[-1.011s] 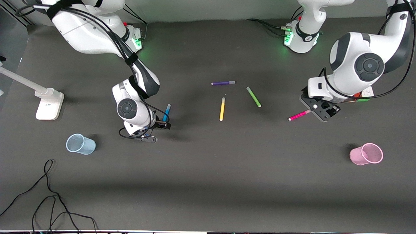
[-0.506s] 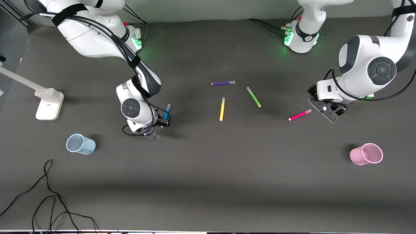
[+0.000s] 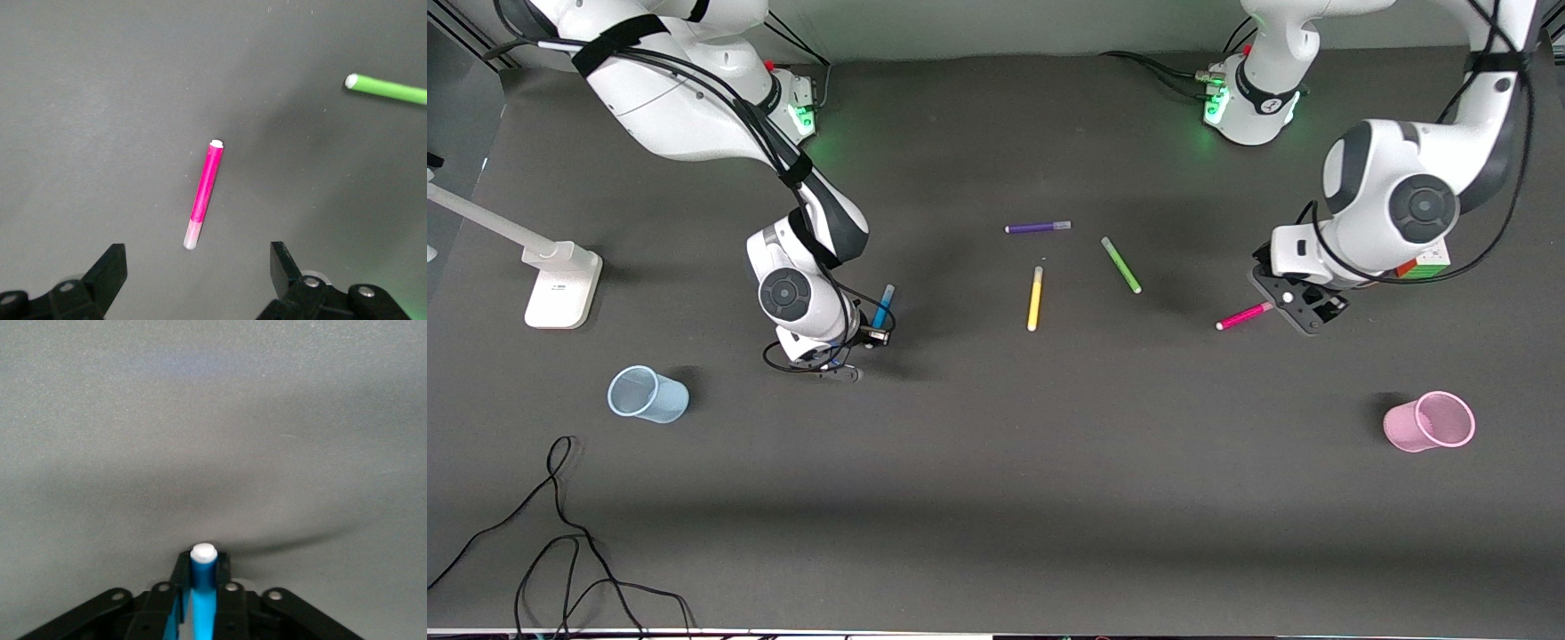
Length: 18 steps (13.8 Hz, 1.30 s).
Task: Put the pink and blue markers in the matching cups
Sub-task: 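Lower and close the right gripper on the blue marker while the left grasps pink, then carry the blue marker with the right gripper toward the light blue cup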
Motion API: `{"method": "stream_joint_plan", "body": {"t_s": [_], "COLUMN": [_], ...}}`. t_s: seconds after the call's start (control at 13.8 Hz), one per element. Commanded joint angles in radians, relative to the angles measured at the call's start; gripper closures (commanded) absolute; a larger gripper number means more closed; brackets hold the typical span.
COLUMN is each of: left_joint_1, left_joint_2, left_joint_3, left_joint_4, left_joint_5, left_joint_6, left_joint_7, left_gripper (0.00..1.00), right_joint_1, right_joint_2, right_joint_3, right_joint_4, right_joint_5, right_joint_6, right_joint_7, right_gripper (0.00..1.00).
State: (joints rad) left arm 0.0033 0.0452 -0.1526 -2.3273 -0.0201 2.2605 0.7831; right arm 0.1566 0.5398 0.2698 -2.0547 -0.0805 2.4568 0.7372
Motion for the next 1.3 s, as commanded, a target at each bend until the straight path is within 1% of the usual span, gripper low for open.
{"method": "stream_joint_plan", "body": {"t_s": [0.0,0.07,0.14,0.22,0.36,0.43,0.65,0.72,0.79,0.94,1.08,1.23], "left_joint_1": [0.004,0.01,0.021,0.026,0.024,0.026,0.041,0.043,0.055,0.115,0.15,0.15], "left_joint_2": [0.001,0.015,0.025,0.036,0.061,0.076,0.11,0.114,0.117,0.145,0.195,0.219], "left_joint_3": [0.002,0.004,0.004,0.004,0.004,0.004,0.004,0.004,0.005,0.002,0.002,0.001], "left_joint_4": [-0.081,-0.104,-0.131,-0.162,-0.211,-0.222,-0.225,-0.225,-0.225,-0.225,-0.225,-0.225], "left_joint_5": [-0.012,-0.012,-0.012,-0.012,-0.012,-0.012,-0.012,-0.012,-0.012,-0.012,-0.012,-0.012], "left_joint_6": [0.134,0.187,0.247,0.304,0.399,0.43,0.453,0.453,0.456,0.488,0.549,0.58], "left_joint_7": [0.149,0.209,0.25,0.264,0.265,0.266,0.268,0.271,0.298,0.381,0.432,0.432], "left_gripper": [0.05,0.05,0.06,0.07,0.07,0.07,0.09,0.09,0.09,0.09,0.09,0.1], "right_joint_1": [0.0,0.0,0.0,-0.002,-0.002,-0.003,0.004,0.003,0.004,0.006,0.006,0.006], "right_joint_2": [0.009,0.008,0.0,-0.009,-0.058,-0.079,-0.086,-0.086,-0.084,-0.081,-0.081,-0.072], "right_joint_3": [-0.001,-0.001,-0.001,-0.004,-0.01,-0.015,-0.024,-0.024,-0.023,-0.018,-0.018,-0.02], "right_joint_4": [0.002,0.002,0.004,0.01,0.019,0.046,0.198,0.243,0.286,0.365,0.416,0.471], "right_joint_5": [-0.024,-0.024,-0.024,-0.024,-0.025,-0.025,-0.028,-0.063,-0.123,-0.23,-0.324,-0.445], "right_joint_6": [0.014,0.014,0.013,0.008,-0.033,-0.077,-0.275,-0.329,-0.387,-0.494,-0.556,-0.617], "right_joint_7": [0.031,0.03,0.025,0.024,0.025,0.025,0.036,0.047,0.071,0.116,0.123,0.201], "right_gripper": [0.92,0.97,1.0,1.0,1.0,1.0,1.0,1.0,1.0,1.0,1.0,1.0]}}
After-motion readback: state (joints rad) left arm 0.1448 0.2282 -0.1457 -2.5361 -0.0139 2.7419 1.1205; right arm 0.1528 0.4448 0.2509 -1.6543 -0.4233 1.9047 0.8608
